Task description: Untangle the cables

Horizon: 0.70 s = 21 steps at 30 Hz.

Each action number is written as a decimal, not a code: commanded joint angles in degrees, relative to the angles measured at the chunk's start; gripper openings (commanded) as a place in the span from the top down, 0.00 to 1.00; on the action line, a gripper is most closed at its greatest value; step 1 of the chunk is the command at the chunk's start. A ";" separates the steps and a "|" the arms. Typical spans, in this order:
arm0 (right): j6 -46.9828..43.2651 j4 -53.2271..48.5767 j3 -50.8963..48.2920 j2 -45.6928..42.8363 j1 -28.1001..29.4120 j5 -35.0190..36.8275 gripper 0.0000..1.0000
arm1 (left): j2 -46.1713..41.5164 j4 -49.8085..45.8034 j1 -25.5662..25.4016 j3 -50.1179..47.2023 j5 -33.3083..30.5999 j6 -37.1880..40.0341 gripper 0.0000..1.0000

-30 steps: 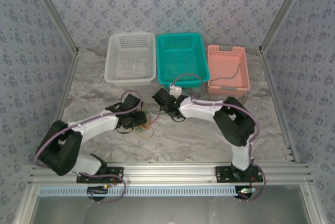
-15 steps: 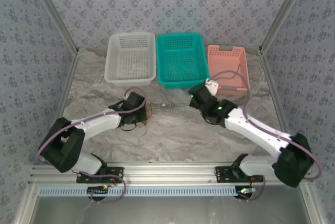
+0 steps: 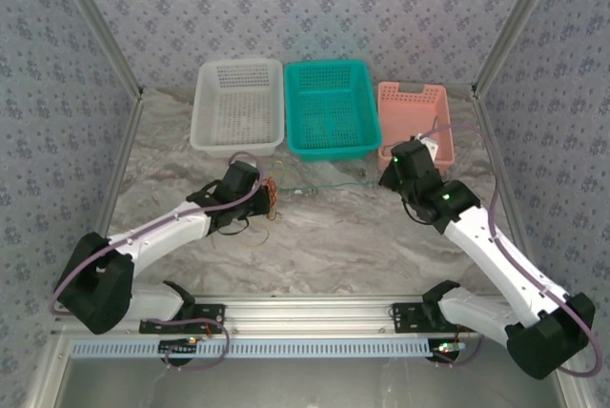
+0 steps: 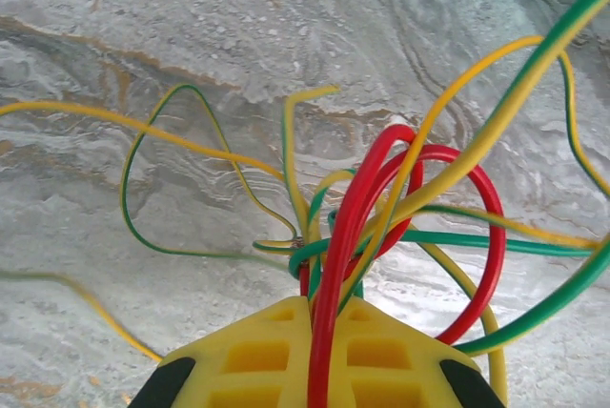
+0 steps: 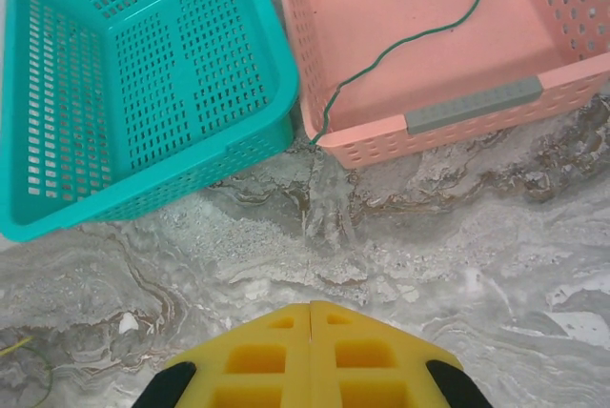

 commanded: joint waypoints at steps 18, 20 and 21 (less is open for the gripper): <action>-2.27 -5.66 2.55 -1.00 -0.92 1.40 1.00 | 1.47 -6.93 3.08 -3.99 -5.68 1.91 0.86; -2.15 -5.64 2.61 -1.04 -0.49 1.55 1.00 | 1.38 -7.49 3.08 -3.84 -5.65 1.45 0.94; -2.04 -5.80 2.63 -1.16 -0.18 1.85 1.00 | 0.76 -8.36 3.12 -3.46 -5.53 0.73 0.94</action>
